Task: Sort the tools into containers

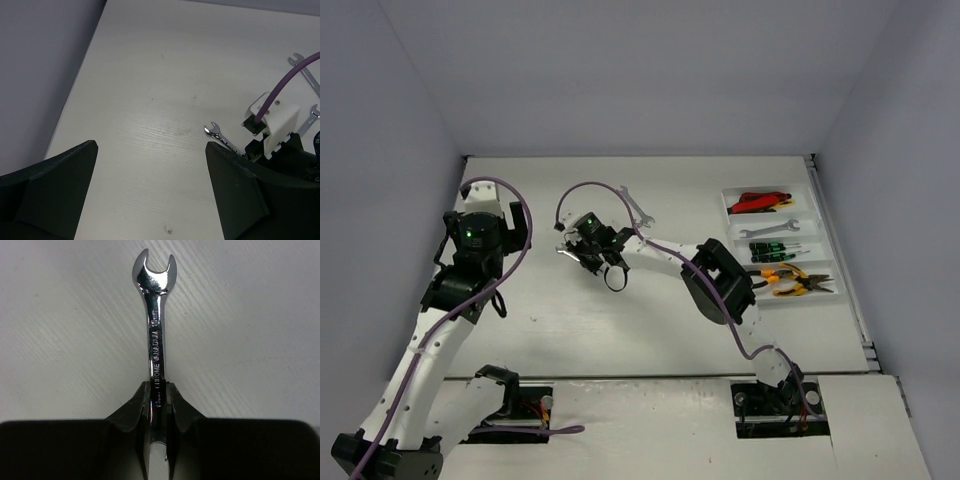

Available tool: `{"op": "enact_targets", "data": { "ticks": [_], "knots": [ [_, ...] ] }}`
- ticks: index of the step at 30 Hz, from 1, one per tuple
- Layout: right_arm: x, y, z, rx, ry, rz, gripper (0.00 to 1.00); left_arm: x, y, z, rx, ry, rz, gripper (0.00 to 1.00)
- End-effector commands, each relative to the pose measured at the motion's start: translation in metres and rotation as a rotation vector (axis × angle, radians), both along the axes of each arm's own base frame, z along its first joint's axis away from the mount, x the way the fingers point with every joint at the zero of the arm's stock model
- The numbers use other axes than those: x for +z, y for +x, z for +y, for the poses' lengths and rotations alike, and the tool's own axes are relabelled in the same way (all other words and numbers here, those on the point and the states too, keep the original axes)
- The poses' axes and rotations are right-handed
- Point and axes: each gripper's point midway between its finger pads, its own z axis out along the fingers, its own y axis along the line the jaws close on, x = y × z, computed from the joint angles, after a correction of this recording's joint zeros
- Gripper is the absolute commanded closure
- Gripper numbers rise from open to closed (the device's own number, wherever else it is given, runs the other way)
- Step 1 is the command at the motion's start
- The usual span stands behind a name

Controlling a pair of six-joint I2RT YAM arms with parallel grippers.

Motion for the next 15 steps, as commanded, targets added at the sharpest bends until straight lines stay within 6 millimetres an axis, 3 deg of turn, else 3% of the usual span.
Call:
{"op": "enact_targets", "data": {
  "ticks": [1, 2, 3, 5, 9, 11, 15],
  "knots": [
    [-0.029, -0.027, -0.043, -0.044, -0.144, 0.050, 0.99, 0.022, 0.008, -0.004, -0.019, -0.011, -0.068, 0.13],
    [-0.031, -0.036, -0.056, -0.050, -0.161, 0.068, 1.00, 0.021, 0.009, -0.006, -0.035, -0.013, -0.066, 0.13],
    [-0.021, -0.041, -0.061, -0.065, -0.148, 0.071, 1.00, 0.019, 0.010, -0.010, -0.062, -0.010, -0.058, 0.13],
    [-0.034, -0.065, -0.095, -0.099, -0.209, 0.115, 1.00, 0.019, 0.012, -0.015, -0.091, -0.010, -0.052, 0.13],
    [-0.027, -0.096, -0.145, -0.204, -0.264, 0.154, 1.00, 0.022, 0.013, -0.024, -0.154, -0.012, -0.063, 0.13],
    [-0.038, -0.121, -0.176, -0.253, -0.331, 0.219, 1.00, 0.026, 0.012, -0.028, -0.180, -0.013, -0.086, 0.13],
    [-0.039, -0.148, -0.203, -0.310, -0.373, 0.284, 0.99, 0.036, 0.009, -0.029, -0.210, -0.004, -0.133, 0.13]
  ]
}}
